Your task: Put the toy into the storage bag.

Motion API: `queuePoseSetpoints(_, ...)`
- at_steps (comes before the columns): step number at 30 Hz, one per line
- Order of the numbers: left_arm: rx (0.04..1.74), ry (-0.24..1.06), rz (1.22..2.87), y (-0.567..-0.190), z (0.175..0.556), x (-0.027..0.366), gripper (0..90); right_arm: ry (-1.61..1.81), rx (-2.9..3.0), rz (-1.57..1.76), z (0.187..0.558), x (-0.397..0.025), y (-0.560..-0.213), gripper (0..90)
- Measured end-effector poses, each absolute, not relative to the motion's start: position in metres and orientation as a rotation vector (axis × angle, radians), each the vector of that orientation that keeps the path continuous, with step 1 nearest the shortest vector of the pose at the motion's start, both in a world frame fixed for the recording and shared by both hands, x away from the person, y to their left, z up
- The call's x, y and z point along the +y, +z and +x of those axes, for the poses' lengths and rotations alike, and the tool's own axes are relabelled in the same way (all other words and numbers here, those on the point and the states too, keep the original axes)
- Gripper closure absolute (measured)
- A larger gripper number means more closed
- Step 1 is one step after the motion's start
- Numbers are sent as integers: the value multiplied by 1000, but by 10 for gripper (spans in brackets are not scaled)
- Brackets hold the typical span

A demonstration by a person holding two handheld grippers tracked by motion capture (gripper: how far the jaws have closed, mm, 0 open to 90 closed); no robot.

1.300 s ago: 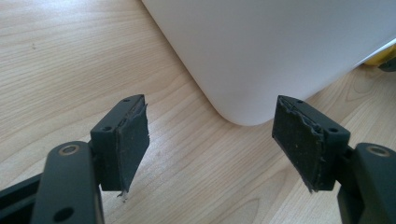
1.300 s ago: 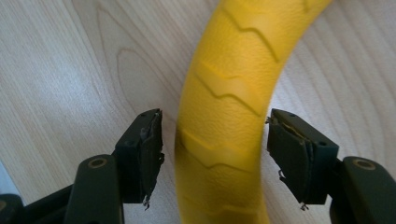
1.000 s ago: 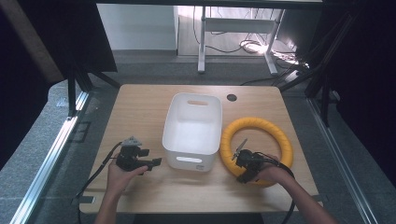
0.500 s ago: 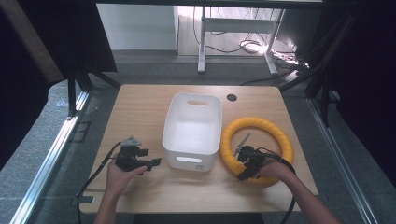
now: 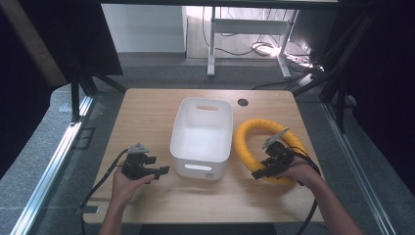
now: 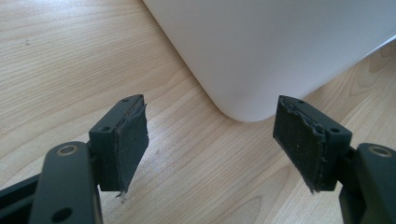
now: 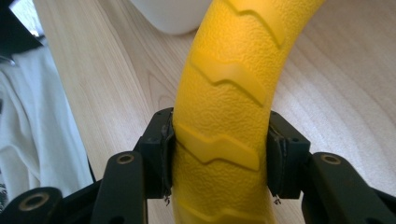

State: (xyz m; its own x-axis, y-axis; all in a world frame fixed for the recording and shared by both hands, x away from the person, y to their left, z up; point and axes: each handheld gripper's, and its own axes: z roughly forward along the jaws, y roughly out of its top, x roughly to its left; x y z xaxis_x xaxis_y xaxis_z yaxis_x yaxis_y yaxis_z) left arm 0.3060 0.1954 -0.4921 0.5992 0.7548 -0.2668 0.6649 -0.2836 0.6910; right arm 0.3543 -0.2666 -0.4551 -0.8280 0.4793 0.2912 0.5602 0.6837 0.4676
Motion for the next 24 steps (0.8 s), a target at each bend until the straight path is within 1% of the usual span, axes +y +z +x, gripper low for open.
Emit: queuePoseSetpoints(24,1123,145,2023,-493,306,195,266,-1181,-2634,-952,362,-292,-436,506)
